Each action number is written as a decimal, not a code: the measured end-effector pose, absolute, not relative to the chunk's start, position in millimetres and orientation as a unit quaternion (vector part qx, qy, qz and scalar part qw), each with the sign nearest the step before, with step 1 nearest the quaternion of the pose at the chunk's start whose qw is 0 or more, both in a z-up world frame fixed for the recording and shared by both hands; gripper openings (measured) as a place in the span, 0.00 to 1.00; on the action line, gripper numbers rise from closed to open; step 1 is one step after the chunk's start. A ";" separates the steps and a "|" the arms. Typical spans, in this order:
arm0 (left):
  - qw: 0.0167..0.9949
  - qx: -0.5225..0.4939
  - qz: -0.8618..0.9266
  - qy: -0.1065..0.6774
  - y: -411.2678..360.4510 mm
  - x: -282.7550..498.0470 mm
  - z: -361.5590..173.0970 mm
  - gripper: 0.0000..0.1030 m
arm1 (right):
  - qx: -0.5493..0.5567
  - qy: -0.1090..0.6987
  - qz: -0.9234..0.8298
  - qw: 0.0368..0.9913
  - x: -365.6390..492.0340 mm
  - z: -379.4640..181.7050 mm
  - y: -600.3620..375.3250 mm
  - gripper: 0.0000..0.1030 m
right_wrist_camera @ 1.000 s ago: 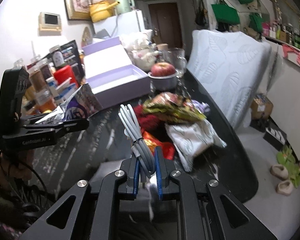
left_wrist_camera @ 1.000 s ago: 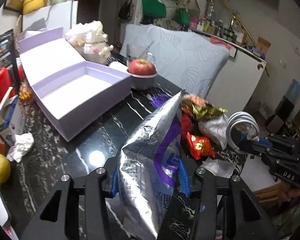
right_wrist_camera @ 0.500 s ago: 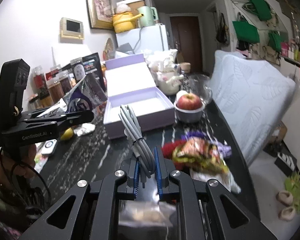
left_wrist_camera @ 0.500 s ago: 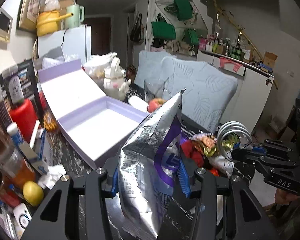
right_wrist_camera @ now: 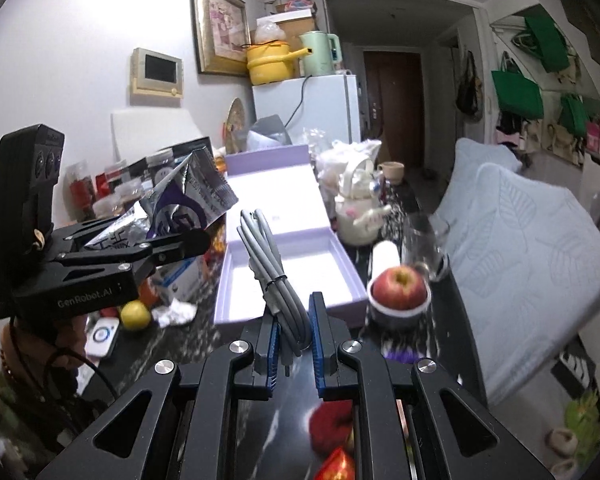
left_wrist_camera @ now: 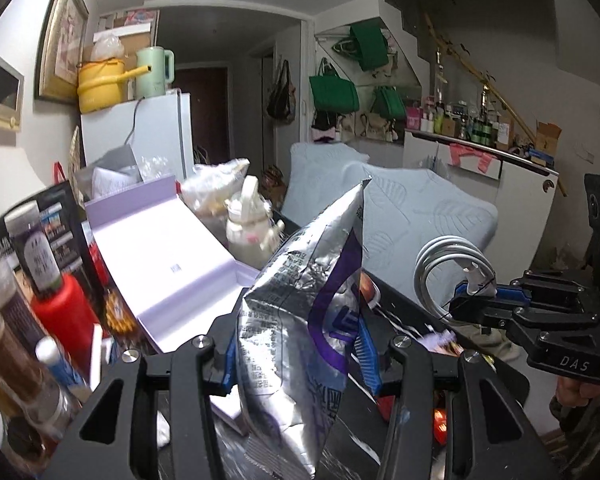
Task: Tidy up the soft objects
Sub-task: 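Carry the chip bag and cable with both grippers over the lavender box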
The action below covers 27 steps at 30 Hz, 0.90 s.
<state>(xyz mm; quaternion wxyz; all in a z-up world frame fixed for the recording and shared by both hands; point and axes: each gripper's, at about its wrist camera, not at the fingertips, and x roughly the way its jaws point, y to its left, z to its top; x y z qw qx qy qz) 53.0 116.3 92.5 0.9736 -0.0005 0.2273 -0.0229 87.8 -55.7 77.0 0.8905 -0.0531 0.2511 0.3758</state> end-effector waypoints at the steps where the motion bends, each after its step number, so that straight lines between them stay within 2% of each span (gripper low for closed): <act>1: 0.974 0.000 -0.021 0.225 118.2 55.5 93.6 0.45 | -0.053 0.250 0.377 0.890 92.4 80.2 -53.7 0.13; 12: 0.976 -0.022 0.023 0.216 161.7 119.8 95.2 0.45 | -0.077 0.245 0.393 0.883 150.0 112.7 -3.3 0.13; 27: 0.958 -0.030 0.108 0.264 212.2 187.8 47.9 0.45 | -0.113 0.286 0.395 0.866 220.4 89.1 66.7 0.13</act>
